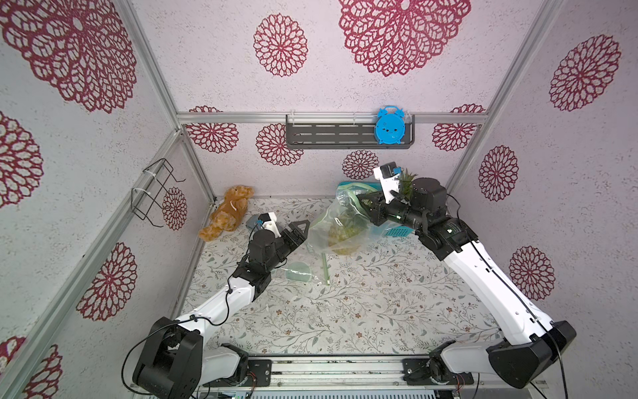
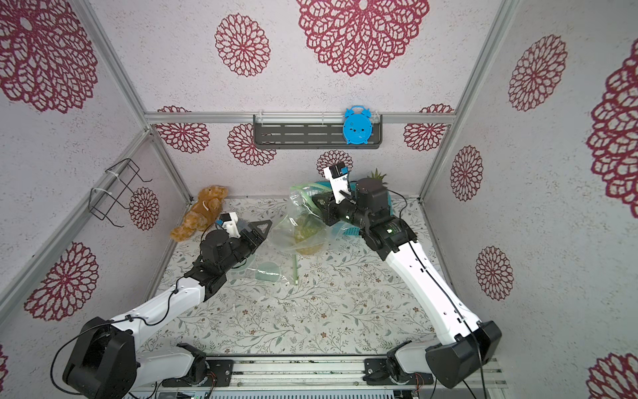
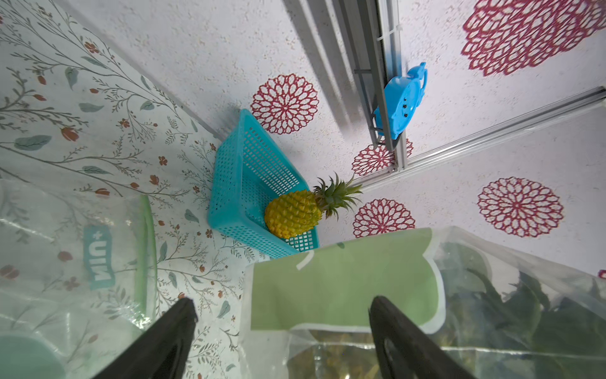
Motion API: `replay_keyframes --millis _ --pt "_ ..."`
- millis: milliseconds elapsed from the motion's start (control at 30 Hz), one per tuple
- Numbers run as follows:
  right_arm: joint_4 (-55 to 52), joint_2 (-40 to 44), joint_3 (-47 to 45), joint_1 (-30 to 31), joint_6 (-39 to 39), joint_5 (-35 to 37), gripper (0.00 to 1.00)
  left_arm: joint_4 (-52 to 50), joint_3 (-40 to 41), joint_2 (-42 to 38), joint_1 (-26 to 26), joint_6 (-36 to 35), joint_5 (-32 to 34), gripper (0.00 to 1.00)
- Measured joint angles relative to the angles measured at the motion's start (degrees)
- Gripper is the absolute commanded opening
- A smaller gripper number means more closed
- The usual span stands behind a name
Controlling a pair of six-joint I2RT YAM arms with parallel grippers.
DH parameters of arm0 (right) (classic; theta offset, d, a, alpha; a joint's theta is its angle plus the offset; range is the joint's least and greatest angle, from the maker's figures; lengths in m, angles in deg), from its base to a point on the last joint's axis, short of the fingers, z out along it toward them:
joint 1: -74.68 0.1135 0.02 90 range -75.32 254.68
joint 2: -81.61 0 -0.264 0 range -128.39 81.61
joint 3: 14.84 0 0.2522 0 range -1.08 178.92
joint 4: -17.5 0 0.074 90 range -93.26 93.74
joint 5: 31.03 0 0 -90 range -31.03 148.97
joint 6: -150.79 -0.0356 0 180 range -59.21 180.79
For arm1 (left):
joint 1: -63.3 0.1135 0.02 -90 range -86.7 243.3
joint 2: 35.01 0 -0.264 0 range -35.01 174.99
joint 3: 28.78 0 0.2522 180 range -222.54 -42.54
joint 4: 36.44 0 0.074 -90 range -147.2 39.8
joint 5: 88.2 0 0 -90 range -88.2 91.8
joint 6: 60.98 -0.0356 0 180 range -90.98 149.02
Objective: Open the zip-top bag and take out the pineapple
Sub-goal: Pick up the pineapple from the zipper food storage bag.
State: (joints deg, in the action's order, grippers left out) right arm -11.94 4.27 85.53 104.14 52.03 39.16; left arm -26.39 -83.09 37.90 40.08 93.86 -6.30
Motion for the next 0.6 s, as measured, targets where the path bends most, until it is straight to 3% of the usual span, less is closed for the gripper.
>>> replay_keyframes --millis 233,600 --pt "0.9 -0.94 0.26 0.98 -0.52 0.02 0.0 8.39 0.7 3.06 -0.85 4.44 0.13 0.87" --pt "0.76 -1.33 1.27 1.16 -0.39 0.13 0.0 9.42 0.72 4.96 -2.14 6.8 1.11 0.89"
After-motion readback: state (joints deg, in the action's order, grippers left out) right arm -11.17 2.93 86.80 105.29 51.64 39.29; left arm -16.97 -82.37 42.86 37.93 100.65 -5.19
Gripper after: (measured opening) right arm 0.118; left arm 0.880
